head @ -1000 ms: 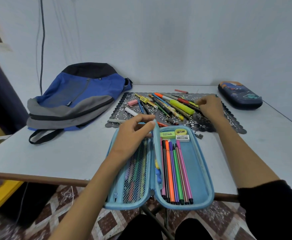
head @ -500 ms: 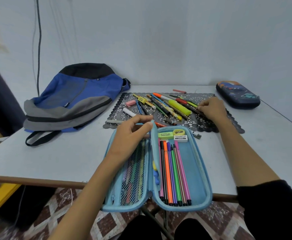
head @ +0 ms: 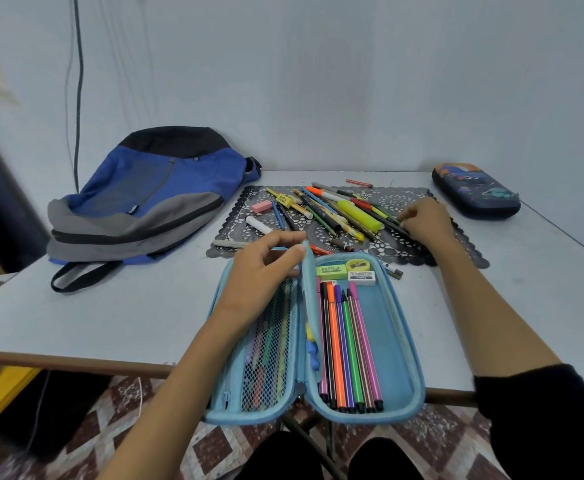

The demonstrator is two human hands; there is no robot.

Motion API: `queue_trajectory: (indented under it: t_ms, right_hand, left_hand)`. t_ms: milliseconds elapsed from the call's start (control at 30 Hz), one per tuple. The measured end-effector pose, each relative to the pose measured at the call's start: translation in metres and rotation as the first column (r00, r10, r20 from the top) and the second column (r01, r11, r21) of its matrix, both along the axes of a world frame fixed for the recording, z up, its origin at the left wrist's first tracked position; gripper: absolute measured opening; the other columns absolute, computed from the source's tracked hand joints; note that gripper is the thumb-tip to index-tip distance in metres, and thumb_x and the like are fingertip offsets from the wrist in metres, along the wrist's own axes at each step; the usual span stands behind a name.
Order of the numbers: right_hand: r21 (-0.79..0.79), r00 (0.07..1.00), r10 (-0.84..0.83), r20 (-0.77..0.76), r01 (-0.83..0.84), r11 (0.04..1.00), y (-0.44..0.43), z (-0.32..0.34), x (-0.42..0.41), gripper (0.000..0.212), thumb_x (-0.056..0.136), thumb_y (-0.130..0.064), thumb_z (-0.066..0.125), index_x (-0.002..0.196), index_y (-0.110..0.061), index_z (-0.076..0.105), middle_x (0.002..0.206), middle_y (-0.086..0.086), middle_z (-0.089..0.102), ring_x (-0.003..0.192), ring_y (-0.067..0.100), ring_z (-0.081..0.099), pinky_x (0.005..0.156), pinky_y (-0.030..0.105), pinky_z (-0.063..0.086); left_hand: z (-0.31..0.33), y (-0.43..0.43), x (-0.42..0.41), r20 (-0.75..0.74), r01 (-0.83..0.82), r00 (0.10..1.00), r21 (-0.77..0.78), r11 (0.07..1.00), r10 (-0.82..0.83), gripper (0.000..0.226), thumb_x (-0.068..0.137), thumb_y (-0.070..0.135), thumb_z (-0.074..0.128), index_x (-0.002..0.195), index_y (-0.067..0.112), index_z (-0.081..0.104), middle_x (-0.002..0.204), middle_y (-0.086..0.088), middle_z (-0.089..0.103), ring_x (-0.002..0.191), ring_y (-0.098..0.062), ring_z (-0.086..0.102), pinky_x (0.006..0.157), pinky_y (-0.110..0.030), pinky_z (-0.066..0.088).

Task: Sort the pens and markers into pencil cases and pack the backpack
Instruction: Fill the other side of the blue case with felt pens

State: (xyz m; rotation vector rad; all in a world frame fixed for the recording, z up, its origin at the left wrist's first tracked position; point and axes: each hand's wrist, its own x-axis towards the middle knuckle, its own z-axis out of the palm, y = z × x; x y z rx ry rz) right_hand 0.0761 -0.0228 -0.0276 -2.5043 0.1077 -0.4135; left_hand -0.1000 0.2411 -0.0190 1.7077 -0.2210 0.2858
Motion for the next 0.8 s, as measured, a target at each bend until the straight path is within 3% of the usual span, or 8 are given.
queue_trajectory:
  t_ms: [133, 267, 400, 567, 700, 800]
  right_hand:
    - [-0.017, 1.0, 0.022, -0.004, -0.023, 1.0, 0.005, 0.0, -0.003, 0.038, 0.085, 0.003, 0.051, 0.108, -0.022, 0.069, 0.104, 0.012, 0.068, 0.075, 0.024, 0.059, 0.068, 0.033, 0.046]
    - [-0.06, 1.0, -0.007, 0.015, 0.008, 0.998, 0.01, -0.001, -0.003, 0.021, 0.093, -0.018, 0.057, 0.109, -0.023, 0.071, 0.112, 0.007, 0.069, 0.101, 0.027, 0.061, 0.078, 0.033, 0.046]
    - [-0.089, 0.995, -0.089, 0.047, 0.093, 0.992, 0.015, 0.0, -0.004, 0.017, 0.093, -0.026, 0.062, 0.105, -0.022, 0.073, 0.108, 0.007, 0.07, 0.102, 0.026, 0.061, 0.071, 0.029, 0.04]
    - [-0.097, 0.989, -0.148, 0.005, 0.148, 0.984, 0.018, 0.004, 0.001, 0.016, 0.091, -0.028, 0.065, 0.1, -0.019, 0.075, 0.101, 0.01, 0.071, 0.094, 0.027, 0.063, 0.067, 0.03, 0.039]
    - [-0.07, 0.985, -0.171, -0.022, 0.169, 0.983, 0.018, 0.003, 0.007, 0.019, 0.087, -0.028, 0.069, 0.089, -0.011, 0.076, 0.082, 0.011, 0.068, 0.073, 0.025, 0.057, 0.059, 0.027, 0.038]
    - [-0.026, 0.988, -0.152, -0.01, 0.151, 0.988, 0.017, -0.002, 0.011, 0.018, 0.086, -0.02, 0.067, 0.086, -0.005, 0.075, 0.082, 0.014, 0.071, 0.065, 0.022, 0.054, 0.051, 0.024, 0.035]
  left_hand:
    - [0.0, 0.0, 0.0, -0.003, -0.002, 1.0, -0.01, 1.0, 0.002, 0.021, 0.095, 0.014, 0.06, 0.114, 0.012, 0.069, 0.103, -0.003, 0.073, 0.094, -0.016, 0.07, 0.074, -0.021, 0.055]
    - [0.0, 0.0, 0.0, -0.006, 0.001, 1.0, -0.013, 1.0, -0.001, 0.021, 0.095, 0.014, 0.06, 0.114, 0.012, 0.069, 0.103, -0.003, 0.073, 0.094, -0.017, 0.07, 0.074, -0.021, 0.055]
    - [0.0, 0.0, 0.0, -0.001, 0.0, 1.0, 0.0, 1.0, 0.0, 0.022, 0.095, 0.014, 0.06, 0.115, 0.012, 0.068, 0.105, -0.003, 0.072, 0.096, -0.018, 0.069, 0.075, -0.021, 0.055]
    - [0.0, 0.001, 0.001, -0.002, -0.003, 1.0, 0.0, 1.0, 0.003, 0.022, 0.095, 0.014, 0.06, 0.114, 0.012, 0.069, 0.104, -0.002, 0.073, 0.095, -0.017, 0.069, 0.075, -0.023, 0.056]
    - [-0.001, 0.001, 0.002, 0.001, -0.003, 1.0, 0.002, 1.0, 0.003, 0.022, 0.095, 0.014, 0.06, 0.115, 0.012, 0.069, 0.106, -0.002, 0.072, 0.096, -0.018, 0.069, 0.075, -0.022, 0.055]
    - [-0.001, 0.002, 0.002, 0.005, -0.002, 1.0, 0.002, 1.0, 0.002, 0.022, 0.095, 0.014, 0.06, 0.115, 0.012, 0.069, 0.107, -0.001, 0.072, 0.096, -0.016, 0.069, 0.074, -0.022, 0.055]
